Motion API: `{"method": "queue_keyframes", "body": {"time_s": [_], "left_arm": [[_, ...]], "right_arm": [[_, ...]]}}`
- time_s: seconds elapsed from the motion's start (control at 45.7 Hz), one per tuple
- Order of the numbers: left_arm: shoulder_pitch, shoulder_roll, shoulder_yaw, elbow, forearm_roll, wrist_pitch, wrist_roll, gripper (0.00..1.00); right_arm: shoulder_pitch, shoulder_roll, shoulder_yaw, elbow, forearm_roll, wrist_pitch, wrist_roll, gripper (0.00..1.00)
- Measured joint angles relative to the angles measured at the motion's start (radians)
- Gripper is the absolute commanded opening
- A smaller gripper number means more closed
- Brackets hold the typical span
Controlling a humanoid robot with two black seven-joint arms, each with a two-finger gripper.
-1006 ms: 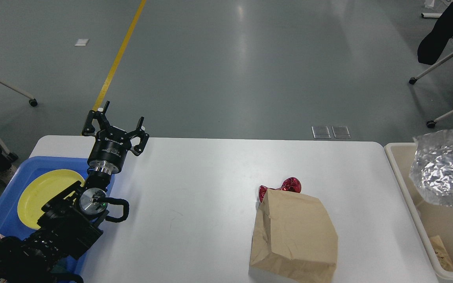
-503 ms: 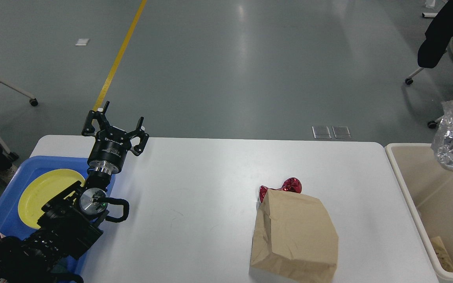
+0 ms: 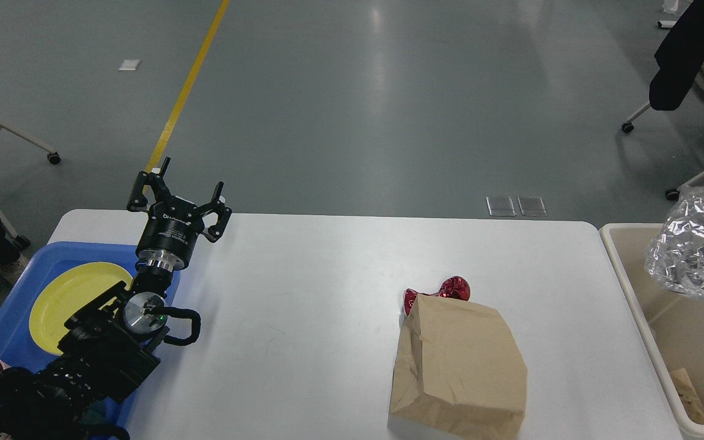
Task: Tidy desktop
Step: 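Lift the foil bag and drop it into the white bin, then swing the right gripper over the brown paper bag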
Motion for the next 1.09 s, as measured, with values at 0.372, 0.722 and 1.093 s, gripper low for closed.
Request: {"method": "queue_keyframes", "body": {"time_s": [0.372, 0.722, 1.093], "left_arm": [[0.0, 0.0, 0.0, 0.0, 0.0, 0.0, 0.0, 0.97], [0.0, 0.0, 0.0, 0.0, 0.0, 0.0, 0.0, 0.97], [0.0, 0.0, 0.0, 0.0, 0.0, 0.0, 0.0, 0.97]], "right_arm": [[-0.003, -0.001, 0.006, -0.001, 0.0, 0.004, 0.0, 1.0], [0.045, -0.001, -0.045, 0.039, -0.019, 0.025, 0.0, 1.0], [0.374, -0.042, -0.374, 0.306, -0.024, 0.171, -0.004, 1.0]]}}
